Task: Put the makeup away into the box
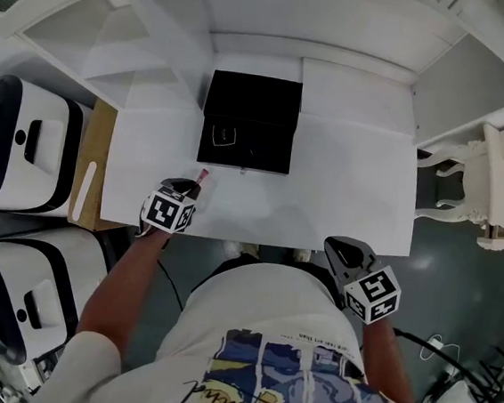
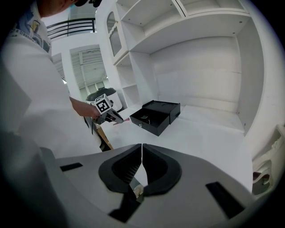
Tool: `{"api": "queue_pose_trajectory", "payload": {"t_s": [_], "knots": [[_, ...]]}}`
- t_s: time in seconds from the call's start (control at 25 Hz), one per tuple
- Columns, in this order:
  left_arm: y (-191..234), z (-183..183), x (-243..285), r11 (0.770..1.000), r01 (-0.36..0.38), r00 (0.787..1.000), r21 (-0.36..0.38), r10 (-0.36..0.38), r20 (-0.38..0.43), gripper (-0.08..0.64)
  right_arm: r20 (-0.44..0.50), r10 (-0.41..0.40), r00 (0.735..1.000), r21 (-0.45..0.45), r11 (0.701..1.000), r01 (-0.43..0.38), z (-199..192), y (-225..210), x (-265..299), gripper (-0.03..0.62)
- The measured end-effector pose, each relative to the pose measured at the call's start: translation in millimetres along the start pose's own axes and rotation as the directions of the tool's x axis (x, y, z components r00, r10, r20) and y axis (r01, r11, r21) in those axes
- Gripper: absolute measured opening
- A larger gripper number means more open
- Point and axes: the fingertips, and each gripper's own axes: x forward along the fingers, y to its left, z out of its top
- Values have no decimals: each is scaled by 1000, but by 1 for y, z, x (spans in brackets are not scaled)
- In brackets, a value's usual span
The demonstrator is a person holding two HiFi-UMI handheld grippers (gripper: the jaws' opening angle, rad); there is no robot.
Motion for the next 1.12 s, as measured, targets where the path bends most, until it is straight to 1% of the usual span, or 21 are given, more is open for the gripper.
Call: {"api": "queue_pose_trajectory", "payload": {"t_s": [0.12, 0.32, 0.52, 0.68, 0.8, 0.96, 1.12], "knots": [[-17, 19, -12, 1000, 6, 999, -9, -6, 36, 54, 5, 17, 1000, -6, 1000, -17, 0, -11, -4, 28], [-49, 62, -18, 999, 40, 994, -22, -38, 99, 54, 11, 32, 999, -17, 999, -32, -2, -28, -13, 28], [-71, 100, -4, 998, 60, 991, -30, -56, 119, 54, 25, 35, 999, -16, 999, -35, -3, -45, -22, 28], [-80, 125, 12, 997, 66, 991, -35, -61, 118, 54, 35, 32, 999, -9, 999, -32, -7, -60, -30, 28], [-83, 141, 27, 997, 65, 993, -52, -59, 103, 54, 36, 30, 999, 0, 1000, -30, -12, -71, -36, 28], [-79, 153, 48, 994, 59, 996, -89, -53, 69, 54, 47, 27, 999, 9, 1000, -28, -13, -84, -41, 28], [-78, 160, 66, 994, 47, 999, -98, -44, 32, 54, 51, 28, 998, 16, 999, -29, -15, -94, -46, 28]]}}
